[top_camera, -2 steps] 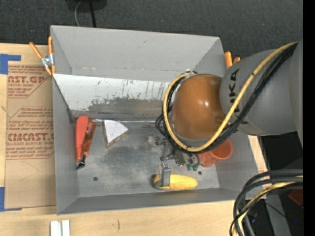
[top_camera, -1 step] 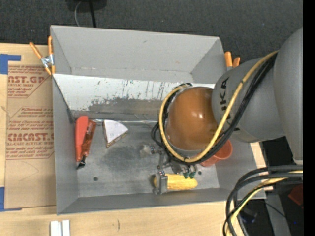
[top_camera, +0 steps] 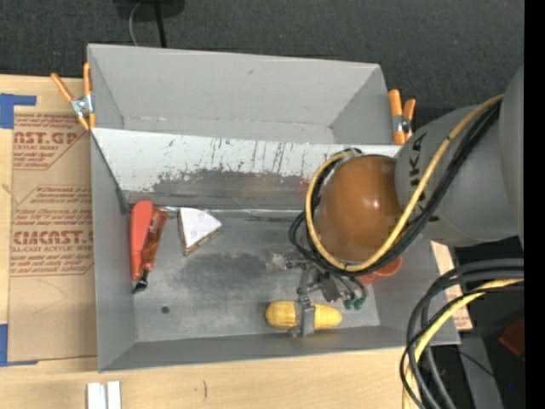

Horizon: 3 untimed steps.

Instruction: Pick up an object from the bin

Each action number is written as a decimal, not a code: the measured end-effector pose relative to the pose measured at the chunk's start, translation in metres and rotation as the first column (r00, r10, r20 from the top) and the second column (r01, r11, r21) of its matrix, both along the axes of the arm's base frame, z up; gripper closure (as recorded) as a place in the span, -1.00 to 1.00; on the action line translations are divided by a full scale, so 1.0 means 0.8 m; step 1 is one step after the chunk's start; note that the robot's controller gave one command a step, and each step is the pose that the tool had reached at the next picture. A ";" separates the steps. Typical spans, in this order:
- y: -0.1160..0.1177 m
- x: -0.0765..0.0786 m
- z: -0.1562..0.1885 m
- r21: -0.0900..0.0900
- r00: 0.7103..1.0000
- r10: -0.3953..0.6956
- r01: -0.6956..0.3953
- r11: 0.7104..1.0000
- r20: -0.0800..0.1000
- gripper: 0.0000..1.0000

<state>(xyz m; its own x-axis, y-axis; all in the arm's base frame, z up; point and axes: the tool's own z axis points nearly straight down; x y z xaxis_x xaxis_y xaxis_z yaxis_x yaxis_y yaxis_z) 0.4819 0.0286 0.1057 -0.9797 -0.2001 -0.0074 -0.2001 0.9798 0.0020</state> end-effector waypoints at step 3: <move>-0.021 -0.003 0.022 -0.001 0.981 0.196 -0.196 0.981 0.006 -1.00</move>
Offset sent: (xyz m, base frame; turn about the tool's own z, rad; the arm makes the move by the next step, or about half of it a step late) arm 0.0000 0.0000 0.0000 0.0000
